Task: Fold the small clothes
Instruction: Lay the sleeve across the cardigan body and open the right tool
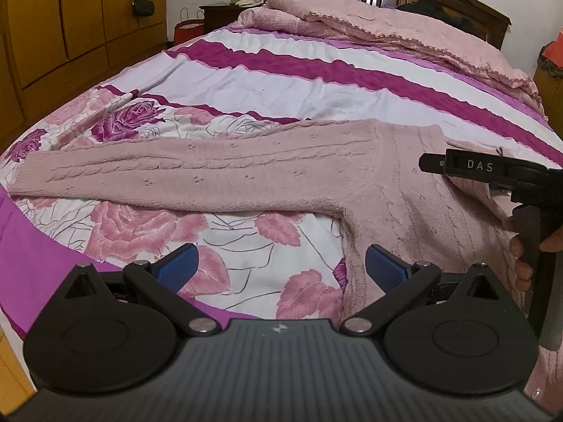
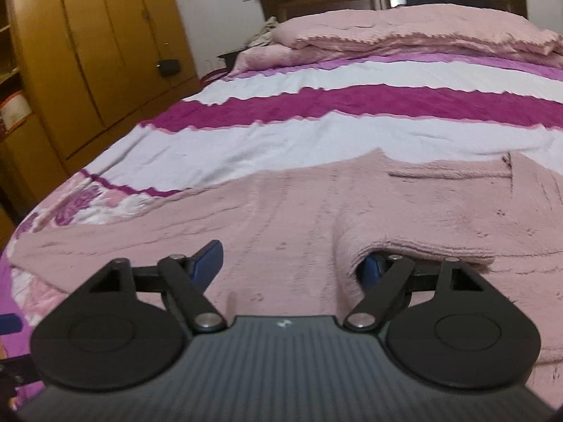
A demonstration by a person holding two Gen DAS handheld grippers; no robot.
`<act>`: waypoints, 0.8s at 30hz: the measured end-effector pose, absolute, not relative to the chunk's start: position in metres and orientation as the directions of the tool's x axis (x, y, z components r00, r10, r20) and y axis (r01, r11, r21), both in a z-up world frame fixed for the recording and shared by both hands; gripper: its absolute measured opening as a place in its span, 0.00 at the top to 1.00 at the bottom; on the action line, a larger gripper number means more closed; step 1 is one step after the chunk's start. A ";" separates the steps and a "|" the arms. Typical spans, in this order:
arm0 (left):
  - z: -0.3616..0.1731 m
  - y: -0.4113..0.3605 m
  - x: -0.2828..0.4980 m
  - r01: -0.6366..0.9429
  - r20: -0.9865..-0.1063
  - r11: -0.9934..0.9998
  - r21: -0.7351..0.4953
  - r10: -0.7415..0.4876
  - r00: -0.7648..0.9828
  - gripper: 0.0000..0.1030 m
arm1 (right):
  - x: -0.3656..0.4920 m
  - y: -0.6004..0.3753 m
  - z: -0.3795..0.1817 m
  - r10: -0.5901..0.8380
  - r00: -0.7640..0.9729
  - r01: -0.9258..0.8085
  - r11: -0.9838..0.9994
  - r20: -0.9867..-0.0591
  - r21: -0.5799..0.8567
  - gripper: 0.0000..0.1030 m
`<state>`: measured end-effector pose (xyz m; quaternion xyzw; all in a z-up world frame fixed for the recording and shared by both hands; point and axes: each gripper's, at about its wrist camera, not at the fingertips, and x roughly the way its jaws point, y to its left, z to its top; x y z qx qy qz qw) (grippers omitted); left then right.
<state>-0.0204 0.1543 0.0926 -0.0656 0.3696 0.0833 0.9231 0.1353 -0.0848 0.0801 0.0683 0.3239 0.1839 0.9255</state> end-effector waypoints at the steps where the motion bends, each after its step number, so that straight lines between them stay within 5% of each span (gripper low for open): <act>1: 0.093 0.154 -0.021 -0.201 -0.692 0.978 -0.060 0.104 0.714 0.00 | 0.132 -0.084 0.082 0.388 0.723 -0.297 0.922 -0.572 0.250 0.23; 24: 0.108 0.127 -0.017 -0.140 -0.667 0.988 -0.070 0.058 0.743 0.00 | 0.075 -0.126 0.092 0.410 0.656 -0.254 0.910 -0.633 0.327 0.21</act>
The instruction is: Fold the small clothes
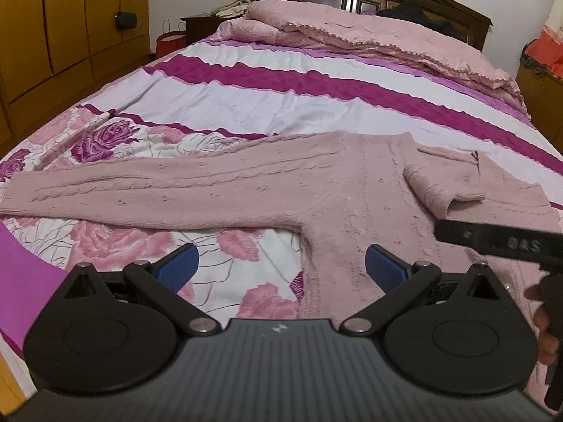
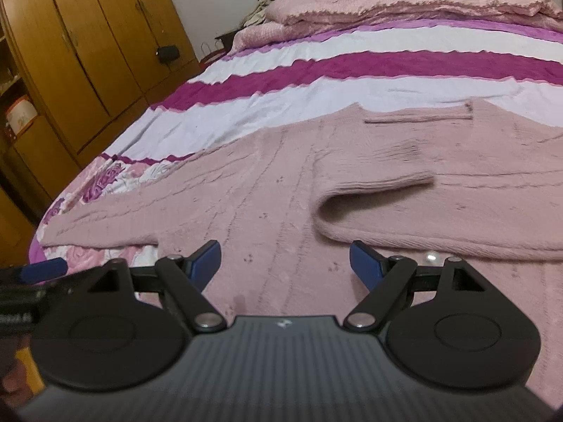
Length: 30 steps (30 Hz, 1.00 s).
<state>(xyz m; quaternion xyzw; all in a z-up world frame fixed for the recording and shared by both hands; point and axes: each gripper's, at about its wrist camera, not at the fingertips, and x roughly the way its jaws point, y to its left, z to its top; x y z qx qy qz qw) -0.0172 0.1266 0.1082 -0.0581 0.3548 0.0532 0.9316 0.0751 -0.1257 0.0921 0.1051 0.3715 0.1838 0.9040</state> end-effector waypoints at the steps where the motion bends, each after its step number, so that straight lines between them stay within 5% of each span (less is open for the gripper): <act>1: 0.109 0.125 -0.016 -0.139 -0.667 0.988 -0.072 0.056 0.743 0.00 | 0.073 -0.130 0.093 0.410 0.659 -0.250 0.910 -0.631 0.330 0.21; 19: 0.121 0.026 0.048 0.101 -0.622 0.992 0.071 -0.035 0.782 0.00 | 0.064 -0.240 0.093 0.241 0.760 -0.027 0.939 -0.603 0.342 0.20; 30: 0.079 -0.062 0.103 0.258 -0.650 0.940 0.224 -0.053 0.758 0.00 | 0.072 -0.292 0.066 0.068 0.785 0.121 0.958 -0.616 0.260 0.21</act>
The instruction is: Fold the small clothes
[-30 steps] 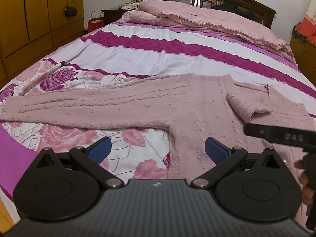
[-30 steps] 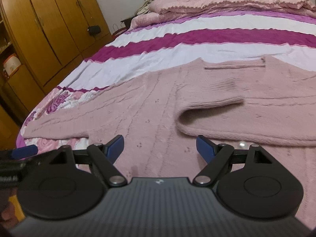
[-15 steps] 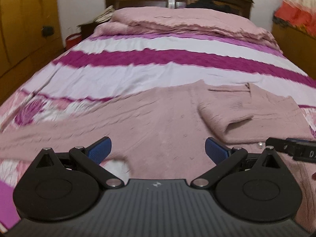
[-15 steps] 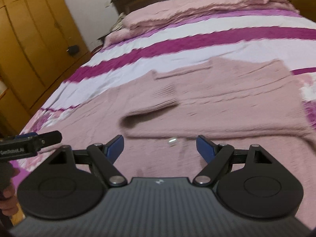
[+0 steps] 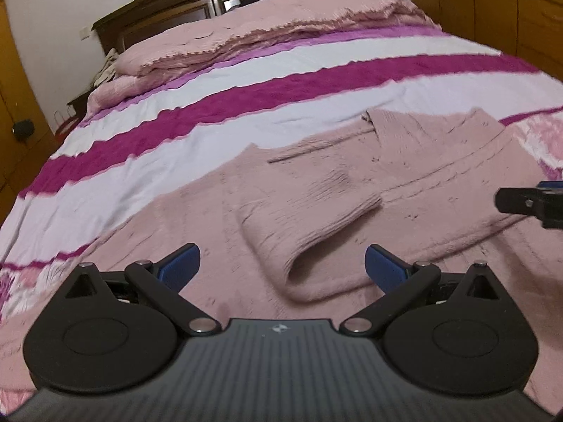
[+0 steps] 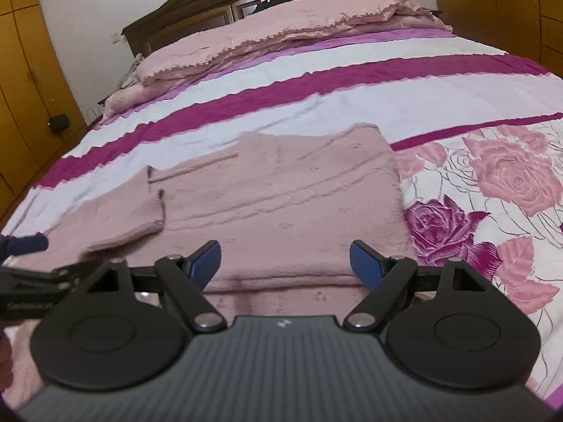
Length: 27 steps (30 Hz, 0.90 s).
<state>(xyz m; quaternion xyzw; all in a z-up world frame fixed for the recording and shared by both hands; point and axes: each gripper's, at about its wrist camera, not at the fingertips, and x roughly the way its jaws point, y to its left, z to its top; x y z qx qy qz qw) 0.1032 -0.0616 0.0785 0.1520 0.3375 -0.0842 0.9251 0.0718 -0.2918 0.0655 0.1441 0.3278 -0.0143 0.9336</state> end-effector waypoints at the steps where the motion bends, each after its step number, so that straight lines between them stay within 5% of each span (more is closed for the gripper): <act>1: 0.073 -0.067 0.108 0.259 -0.644 0.935 0.241 -0.045 0.763 0.00 | 0.072 -0.294 0.063 0.065 0.788 0.121 0.959 -0.613 0.258 0.21; 5: 0.059 -0.086 0.124 0.267 -0.613 0.907 0.324 -0.014 0.790 0.09 | 0.072 -0.295 0.056 0.066 0.801 0.106 0.963 -0.595 0.250 0.21; 7: 0.052 -0.090 0.130 0.271 -0.606 0.898 0.346 -0.006 0.795 0.26 | 0.070 -0.294 0.054 0.065 0.804 0.101 0.965 -0.590 0.243 0.21; 9: 0.049 -0.090 0.135 0.267 -0.609 0.906 0.328 -0.013 0.793 0.65 | 0.070 -0.293 0.051 0.062 0.806 0.099 0.966 -0.589 0.237 0.21; 11: 0.051 -0.083 0.140 0.253 -0.617 0.932 0.261 -0.041 0.786 0.75 | 0.070 -0.293 0.048 0.060 0.810 0.093 0.969 -0.583 0.229 0.21; 17: 0.064 -0.041 0.136 0.059 -0.576 0.985 0.161 0.045 0.816 0.77 | 0.068 -0.292 0.045 0.061 0.820 0.080 0.972 -0.570 0.219 0.21; 27: 0.045 0.034 0.132 -0.107 -0.667 0.994 -0.014 0.070 0.741 0.68 | 0.067 -0.290 0.043 0.057 0.821 0.083 0.972 -0.569 0.218 0.21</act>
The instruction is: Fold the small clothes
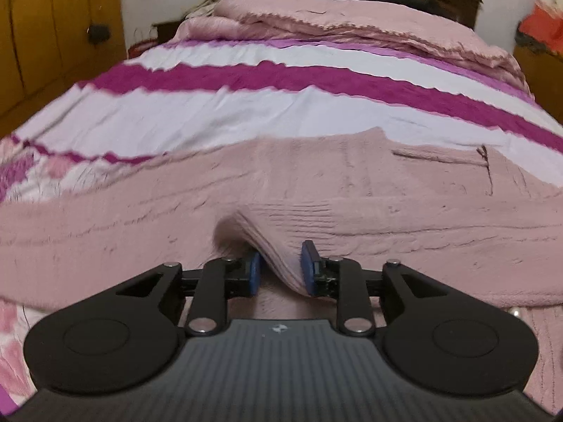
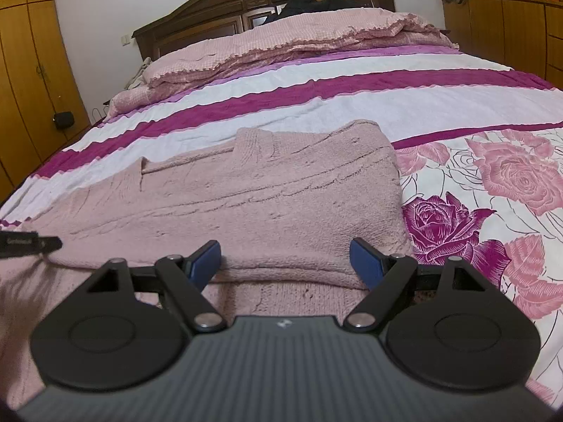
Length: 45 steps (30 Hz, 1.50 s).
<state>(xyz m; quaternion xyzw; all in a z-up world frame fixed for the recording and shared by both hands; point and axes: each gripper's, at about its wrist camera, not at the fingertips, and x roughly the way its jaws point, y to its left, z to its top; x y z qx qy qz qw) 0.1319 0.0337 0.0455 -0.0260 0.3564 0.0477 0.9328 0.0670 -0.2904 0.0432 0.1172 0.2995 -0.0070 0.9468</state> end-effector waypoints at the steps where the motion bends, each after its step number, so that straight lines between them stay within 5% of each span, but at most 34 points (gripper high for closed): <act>1: 0.046 0.036 0.131 -0.111 -0.666 0.994 -0.017 0.072 0.743 0.67 | 0.067 -0.290 0.044 0.058 0.819 0.084 0.972 -0.571 0.218 0.21; 14: 0.039 0.067 0.121 -0.197 -0.672 0.980 0.032 0.166 0.722 0.40 | 0.071 -0.302 0.038 0.042 0.814 0.097 0.974 -0.579 0.207 0.21; 23: 0.059 0.087 0.097 -0.220 -0.674 0.975 -0.039 0.137 0.726 0.39 | 0.063 -0.299 0.054 0.053 0.814 0.101 0.968 -0.579 0.231 0.21; 36: 0.092 0.173 0.027 -0.412 -0.658 0.906 -0.098 0.252 0.710 0.37 | 0.024 -0.278 0.095 0.139 0.824 0.024 0.960 -0.549 0.279 0.21; 45: 0.072 0.242 -0.001 -0.564 -0.691 0.779 -0.274 0.249 0.679 0.36 | 0.000 -0.260 0.086 0.140 0.792 0.011 0.970 -0.594 0.243 0.21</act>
